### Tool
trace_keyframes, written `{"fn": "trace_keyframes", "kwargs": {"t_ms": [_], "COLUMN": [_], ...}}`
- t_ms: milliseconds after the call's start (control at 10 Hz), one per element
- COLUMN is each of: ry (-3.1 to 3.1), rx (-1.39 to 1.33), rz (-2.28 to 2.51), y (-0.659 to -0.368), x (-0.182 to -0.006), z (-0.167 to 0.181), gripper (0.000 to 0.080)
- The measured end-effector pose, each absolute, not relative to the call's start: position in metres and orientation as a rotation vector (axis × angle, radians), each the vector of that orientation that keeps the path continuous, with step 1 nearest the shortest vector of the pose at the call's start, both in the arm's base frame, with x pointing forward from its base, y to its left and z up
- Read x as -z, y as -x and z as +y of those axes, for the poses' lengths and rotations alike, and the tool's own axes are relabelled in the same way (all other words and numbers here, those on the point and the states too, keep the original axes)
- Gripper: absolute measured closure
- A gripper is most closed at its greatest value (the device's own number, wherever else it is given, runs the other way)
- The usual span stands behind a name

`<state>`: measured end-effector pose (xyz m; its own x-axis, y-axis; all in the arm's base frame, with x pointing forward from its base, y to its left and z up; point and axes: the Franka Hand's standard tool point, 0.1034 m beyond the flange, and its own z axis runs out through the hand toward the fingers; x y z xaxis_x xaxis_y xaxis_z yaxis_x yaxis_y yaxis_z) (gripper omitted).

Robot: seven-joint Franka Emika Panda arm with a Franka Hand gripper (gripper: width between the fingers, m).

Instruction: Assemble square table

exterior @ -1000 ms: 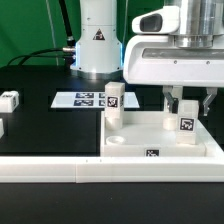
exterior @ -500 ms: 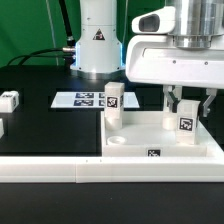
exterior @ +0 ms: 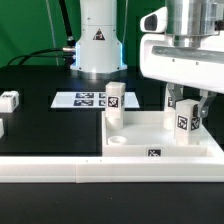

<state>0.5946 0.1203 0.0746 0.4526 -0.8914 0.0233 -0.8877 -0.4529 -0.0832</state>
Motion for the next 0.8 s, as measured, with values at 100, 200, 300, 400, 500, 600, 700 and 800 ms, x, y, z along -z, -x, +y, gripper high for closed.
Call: {"fn": "trace_keyframes", "kwargs": {"t_ms": [100, 200, 300, 400, 500, 600, 700, 800], "ry": [2.575, 2.517, 2.506, 2.510, 2.540, 2.598, 2.638, 2.707], "rx": [0.095, 0.088, 0.087, 0.087, 0.087, 0.073, 0.064, 0.064], "rz": [1.688, 1.768, 1.783, 1.777, 1.738, 1.664, 1.608, 1.493], "y": [-0.5947, -0.5947, -0.5947, -0.5946, -0.5945, -0.5933, -0.5931, -0.5946], "x": [-0.0746, -0.0746, -0.0747, -0.0746, -0.0745, -0.0746, -0.0753, -0.0767], "z": [0.1202, 0.1200, 0.1200, 0.1201, 0.1201, 0.1210, 0.1229, 0.1241], "gripper": [0.0509, 0.0509, 0.0509, 0.0509, 0.0431, 0.0248, 0.0248, 0.0170]}}
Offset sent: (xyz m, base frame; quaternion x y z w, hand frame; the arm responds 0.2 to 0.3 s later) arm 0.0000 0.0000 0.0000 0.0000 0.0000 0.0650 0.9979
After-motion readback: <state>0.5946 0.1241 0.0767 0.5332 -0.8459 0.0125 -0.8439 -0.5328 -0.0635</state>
